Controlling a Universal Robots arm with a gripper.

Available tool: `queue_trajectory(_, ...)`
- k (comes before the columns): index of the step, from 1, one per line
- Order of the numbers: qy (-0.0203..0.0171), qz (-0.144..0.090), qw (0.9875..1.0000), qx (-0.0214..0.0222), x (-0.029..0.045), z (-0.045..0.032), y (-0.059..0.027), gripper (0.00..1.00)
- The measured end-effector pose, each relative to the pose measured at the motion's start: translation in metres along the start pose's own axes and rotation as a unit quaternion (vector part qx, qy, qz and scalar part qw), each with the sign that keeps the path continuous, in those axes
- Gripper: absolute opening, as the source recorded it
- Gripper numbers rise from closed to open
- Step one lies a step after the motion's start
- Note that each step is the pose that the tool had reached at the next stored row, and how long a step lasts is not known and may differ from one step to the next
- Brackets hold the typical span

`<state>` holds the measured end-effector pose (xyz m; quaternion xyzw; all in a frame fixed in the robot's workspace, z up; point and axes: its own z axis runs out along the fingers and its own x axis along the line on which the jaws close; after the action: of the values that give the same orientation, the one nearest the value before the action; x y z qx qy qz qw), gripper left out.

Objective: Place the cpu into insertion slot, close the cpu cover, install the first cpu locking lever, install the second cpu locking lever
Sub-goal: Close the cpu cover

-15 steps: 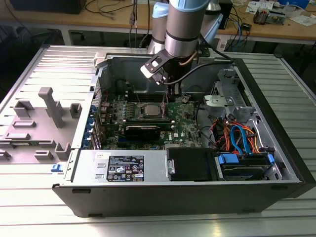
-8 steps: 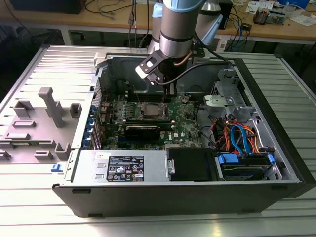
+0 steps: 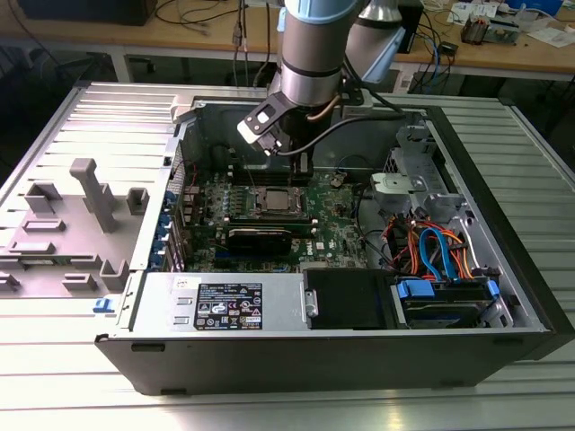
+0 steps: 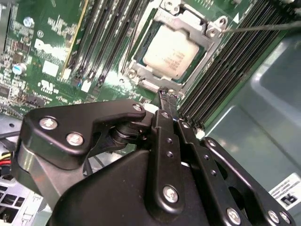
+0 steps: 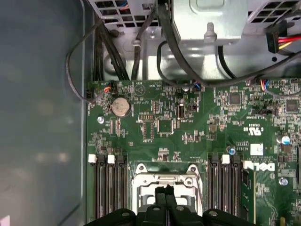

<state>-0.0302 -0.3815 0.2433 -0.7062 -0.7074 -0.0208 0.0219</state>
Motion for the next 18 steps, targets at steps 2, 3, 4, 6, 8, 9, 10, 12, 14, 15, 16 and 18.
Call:
queue_trajectory(2,0.0,0.0,1.0,0.0,-0.0001,0.0016,-0.0092,0.11)
queue_trajectory(3,0.0,0.0,1.0,0.0,-0.0002,0.0023,-0.0131,0.11)
queue_trajectory(4,0.0,0.0,1.0,0.0,-0.0002,0.0032,-0.0167,0.11)
queue_trajectory(6,0.0,0.0,1.0,0.0,-0.0003,0.0054,-0.0239,0.11)
queue_trajectory(8,0.0,0.0,1.0,0.0,-0.0004,0.0072,-0.0285,0.11)
queue_trajectory(9,0.0,0.0,1.0,0.0001,-0.0005,0.0085,-0.0316,0.11)
queue_trajectory(10,0.0,0.0,1.0,0.0004,-0.0006,0.0101,-0.0358,0.11)
queue_trajectory(12,0.0,0.0,1.0,0.0006,-0.0009,0.0119,-0.0407,0.11)
queue_trajectory(14,0.0,-0.003,1.0,0.0008,-0.0026,0.0158,-0.0455,0.11)
queue_trajectory(15,0.0001,-0.006,1.0,0.0009,-0.0038,0.0174,-0.0462,0.11)
queue_trajectory(16,0.0001,-0.008,1.0,0.0011,-0.0045,0.0183,-0.0468,0.11)
queue_trajectory(18,-0.0001,-0.011,0.9999,0.0013,-0.0052,0.02,-0.0488,0.11)
